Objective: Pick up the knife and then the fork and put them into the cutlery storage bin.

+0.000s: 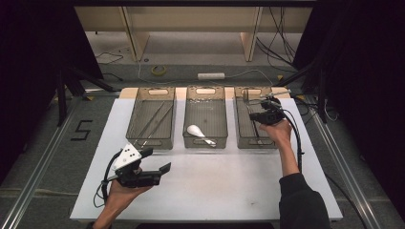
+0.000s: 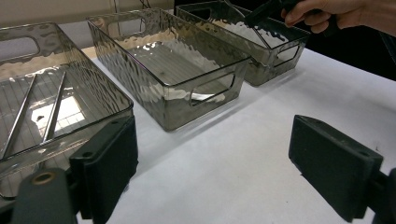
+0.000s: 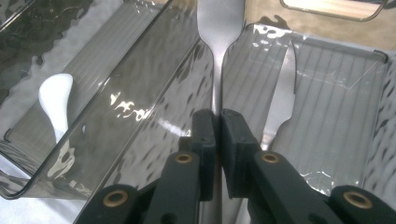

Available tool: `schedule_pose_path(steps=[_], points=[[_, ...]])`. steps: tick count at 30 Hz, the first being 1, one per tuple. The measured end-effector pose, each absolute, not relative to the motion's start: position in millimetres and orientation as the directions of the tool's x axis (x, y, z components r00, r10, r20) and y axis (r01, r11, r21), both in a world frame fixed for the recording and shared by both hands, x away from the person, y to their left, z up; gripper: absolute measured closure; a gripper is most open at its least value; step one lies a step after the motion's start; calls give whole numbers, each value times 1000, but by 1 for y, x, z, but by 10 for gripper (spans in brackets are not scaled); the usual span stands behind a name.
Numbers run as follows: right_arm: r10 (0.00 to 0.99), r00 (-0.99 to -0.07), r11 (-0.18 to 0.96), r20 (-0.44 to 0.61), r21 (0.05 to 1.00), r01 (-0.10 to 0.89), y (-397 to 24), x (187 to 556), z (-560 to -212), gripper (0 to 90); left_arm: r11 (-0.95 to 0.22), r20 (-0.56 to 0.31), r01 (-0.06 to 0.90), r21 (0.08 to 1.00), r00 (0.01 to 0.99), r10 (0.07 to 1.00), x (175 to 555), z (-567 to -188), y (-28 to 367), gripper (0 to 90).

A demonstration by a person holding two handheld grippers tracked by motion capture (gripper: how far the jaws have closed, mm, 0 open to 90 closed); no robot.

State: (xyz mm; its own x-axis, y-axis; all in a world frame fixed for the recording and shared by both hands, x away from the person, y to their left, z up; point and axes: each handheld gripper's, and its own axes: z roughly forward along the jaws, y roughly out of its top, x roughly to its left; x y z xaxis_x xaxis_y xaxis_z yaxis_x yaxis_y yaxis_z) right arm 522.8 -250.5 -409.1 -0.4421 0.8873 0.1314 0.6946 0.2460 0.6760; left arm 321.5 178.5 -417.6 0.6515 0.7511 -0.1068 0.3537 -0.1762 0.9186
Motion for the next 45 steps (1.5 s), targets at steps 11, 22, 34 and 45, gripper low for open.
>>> schedule_pose_path(steps=[11,22,34,45], points=[[893,-430,247,130,658,711,-248,524,-415,850,-177,-106,352,919,652,751,321,-417,179,151],[896,-424,253,135,629,735,-247,524,-422,850,-177,-106,352,919,652,750,321,-418,178,151],[900,-418,266,122,607,749,-244,526,-426,848,-178,-105,352,919,653,750,321,-418,178,151],[901,-413,273,130,571,774,-242,526,-430,828,-177,-106,352,919,653,750,321,-417,178,151]])
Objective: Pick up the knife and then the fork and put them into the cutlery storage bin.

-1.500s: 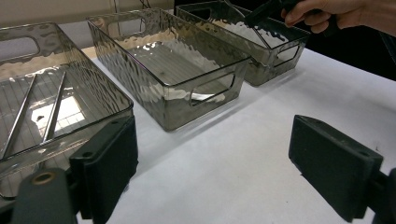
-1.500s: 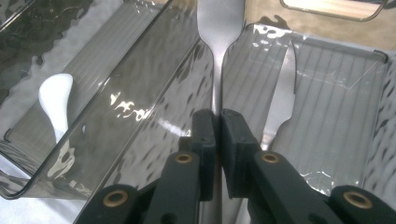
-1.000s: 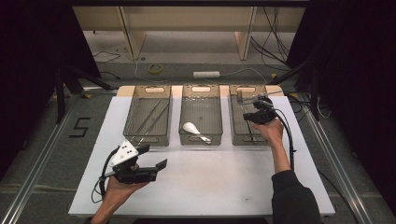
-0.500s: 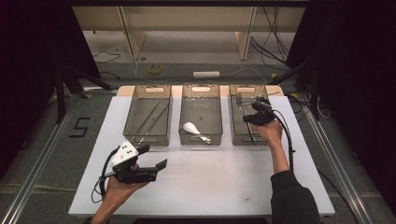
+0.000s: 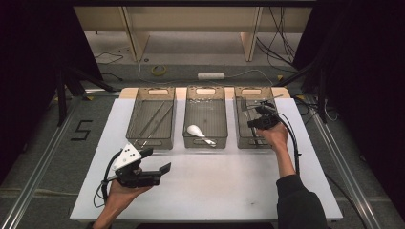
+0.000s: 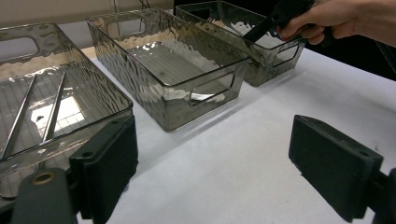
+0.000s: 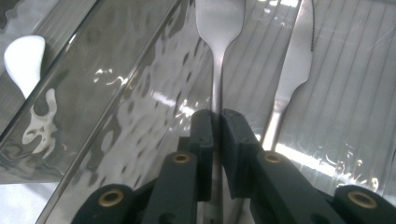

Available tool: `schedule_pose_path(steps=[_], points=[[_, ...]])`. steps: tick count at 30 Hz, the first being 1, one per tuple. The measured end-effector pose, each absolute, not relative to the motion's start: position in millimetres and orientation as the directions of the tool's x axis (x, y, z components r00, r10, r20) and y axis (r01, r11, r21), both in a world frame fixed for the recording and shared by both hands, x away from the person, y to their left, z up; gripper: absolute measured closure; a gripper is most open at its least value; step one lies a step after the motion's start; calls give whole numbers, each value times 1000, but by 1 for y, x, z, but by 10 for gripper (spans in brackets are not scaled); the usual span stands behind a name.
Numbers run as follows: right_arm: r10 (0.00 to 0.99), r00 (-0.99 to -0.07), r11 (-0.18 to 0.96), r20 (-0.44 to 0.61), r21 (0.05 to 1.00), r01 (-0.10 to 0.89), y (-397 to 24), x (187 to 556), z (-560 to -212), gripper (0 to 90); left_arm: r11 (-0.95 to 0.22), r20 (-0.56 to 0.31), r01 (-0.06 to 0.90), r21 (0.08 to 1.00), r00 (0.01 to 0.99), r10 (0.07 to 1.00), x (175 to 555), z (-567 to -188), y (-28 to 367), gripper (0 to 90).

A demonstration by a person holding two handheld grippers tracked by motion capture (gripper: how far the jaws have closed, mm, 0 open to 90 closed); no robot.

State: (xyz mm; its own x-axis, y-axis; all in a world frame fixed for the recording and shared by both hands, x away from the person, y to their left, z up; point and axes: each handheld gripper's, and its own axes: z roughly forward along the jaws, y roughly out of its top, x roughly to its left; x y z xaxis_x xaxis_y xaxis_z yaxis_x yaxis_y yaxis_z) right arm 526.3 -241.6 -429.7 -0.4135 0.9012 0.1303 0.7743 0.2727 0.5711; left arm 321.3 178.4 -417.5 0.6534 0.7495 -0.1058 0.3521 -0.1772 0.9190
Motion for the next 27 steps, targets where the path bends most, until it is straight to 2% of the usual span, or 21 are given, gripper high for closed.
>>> schedule_pose_path(steps=[8,14,22,27], points=[[896,-413,244,160,601,761,-246,525,-422,741,-177,-107,353,919,653,749,321,-418,178,151],[888,-424,237,179,611,755,-246,521,-418,593,-174,-109,354,919,652,750,321,-418,178,151],[859,-476,233,190,682,693,-242,503,-405,410,-179,-104,352,919,653,750,321,-417,178,151],[841,-506,232,191,718,657,-238,485,-397,341,-179,-103,351,919,653,750,321,-418,178,151]])
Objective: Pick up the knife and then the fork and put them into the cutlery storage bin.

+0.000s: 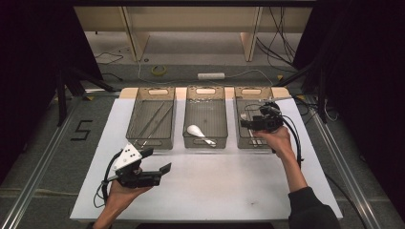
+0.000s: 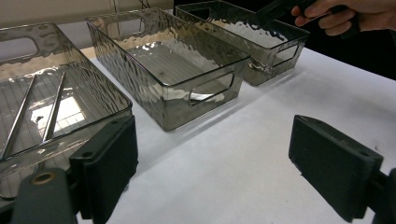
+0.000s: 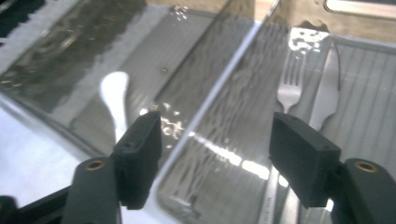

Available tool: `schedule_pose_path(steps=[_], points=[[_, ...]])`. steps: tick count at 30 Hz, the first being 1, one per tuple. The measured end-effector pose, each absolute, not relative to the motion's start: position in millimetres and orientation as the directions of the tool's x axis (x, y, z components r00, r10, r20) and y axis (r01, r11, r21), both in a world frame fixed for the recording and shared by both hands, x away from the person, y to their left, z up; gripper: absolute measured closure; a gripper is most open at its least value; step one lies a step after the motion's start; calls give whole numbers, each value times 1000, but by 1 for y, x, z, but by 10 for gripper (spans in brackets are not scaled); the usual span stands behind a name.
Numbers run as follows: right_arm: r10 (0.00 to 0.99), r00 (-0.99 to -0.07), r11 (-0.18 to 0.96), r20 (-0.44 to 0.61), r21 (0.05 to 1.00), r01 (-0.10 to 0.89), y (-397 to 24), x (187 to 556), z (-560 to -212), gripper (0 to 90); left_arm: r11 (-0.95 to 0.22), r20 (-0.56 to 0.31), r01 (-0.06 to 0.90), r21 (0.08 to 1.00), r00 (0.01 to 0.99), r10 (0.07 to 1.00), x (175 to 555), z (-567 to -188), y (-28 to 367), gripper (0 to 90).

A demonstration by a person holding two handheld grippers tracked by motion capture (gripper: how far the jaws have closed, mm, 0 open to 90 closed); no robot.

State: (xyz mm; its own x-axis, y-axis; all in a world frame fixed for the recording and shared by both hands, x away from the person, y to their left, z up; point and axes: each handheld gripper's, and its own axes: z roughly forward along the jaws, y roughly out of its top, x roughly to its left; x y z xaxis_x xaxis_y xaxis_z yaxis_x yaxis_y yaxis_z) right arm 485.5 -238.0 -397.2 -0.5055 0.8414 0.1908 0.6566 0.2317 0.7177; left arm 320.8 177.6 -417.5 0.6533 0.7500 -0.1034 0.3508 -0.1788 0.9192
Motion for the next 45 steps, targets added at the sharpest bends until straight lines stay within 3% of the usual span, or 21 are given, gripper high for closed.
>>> schedule_pose_path(steps=[13,45], points=[[798,-572,195,189,818,541,-224,433,-385,298,-180,-105,354,918,653,750,321,-418,177,151],[701,-688,205,188,871,446,-220,360,-413,262,-189,-104,358,915,660,744,320,-418,177,151]])
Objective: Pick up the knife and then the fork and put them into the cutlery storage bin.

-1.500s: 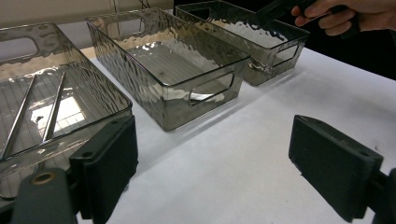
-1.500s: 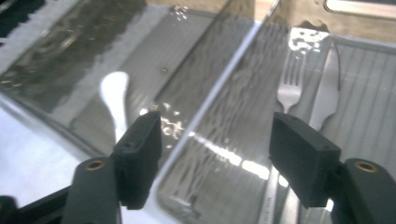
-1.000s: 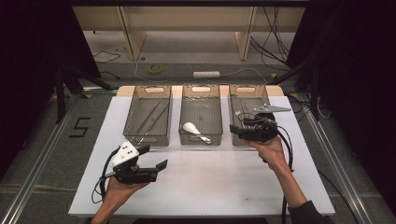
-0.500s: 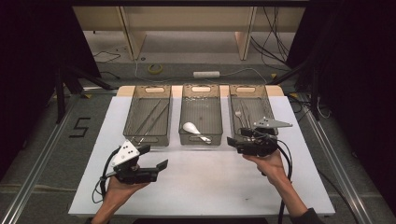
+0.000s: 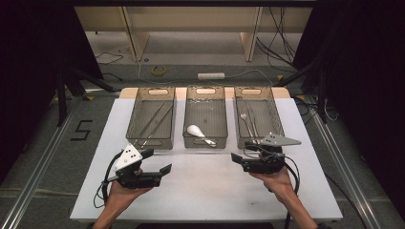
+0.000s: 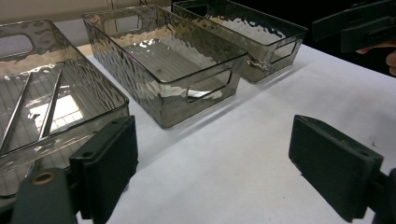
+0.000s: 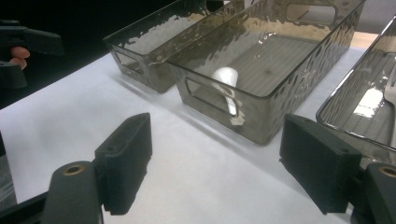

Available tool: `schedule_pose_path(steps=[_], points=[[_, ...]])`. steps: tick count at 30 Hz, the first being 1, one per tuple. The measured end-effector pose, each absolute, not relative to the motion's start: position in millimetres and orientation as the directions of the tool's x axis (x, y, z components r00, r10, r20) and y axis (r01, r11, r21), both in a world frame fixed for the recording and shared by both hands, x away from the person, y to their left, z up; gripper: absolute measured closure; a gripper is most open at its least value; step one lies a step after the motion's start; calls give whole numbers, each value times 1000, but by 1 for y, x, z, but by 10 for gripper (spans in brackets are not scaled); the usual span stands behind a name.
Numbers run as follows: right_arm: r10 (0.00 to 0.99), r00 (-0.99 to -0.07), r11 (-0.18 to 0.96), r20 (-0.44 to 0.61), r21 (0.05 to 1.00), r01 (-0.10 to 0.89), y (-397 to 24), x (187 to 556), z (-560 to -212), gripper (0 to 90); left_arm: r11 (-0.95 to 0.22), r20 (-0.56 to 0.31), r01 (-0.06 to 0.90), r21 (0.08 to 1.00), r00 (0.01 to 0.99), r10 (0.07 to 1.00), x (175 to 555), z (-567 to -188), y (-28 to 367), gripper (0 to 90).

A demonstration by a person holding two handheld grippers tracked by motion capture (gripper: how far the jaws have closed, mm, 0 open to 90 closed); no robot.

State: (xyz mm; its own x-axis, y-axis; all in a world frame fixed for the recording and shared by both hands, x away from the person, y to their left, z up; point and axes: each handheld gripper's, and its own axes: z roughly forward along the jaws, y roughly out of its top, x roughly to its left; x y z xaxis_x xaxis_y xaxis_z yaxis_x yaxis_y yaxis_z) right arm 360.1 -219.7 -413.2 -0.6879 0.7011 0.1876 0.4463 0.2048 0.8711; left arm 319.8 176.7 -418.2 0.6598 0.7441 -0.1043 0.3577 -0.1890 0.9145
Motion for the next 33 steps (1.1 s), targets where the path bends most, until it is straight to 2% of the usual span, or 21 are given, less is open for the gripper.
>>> schedule_pose_path(steps=[13,33], points=[[713,-688,229,136,882,412,-225,340,-418,228,-197,-100,355,914,668,737,320,-418,176,151],[728,-670,199,148,889,412,-237,320,-426,209,-191,-113,361,913,673,731,320,-418,175,152]])
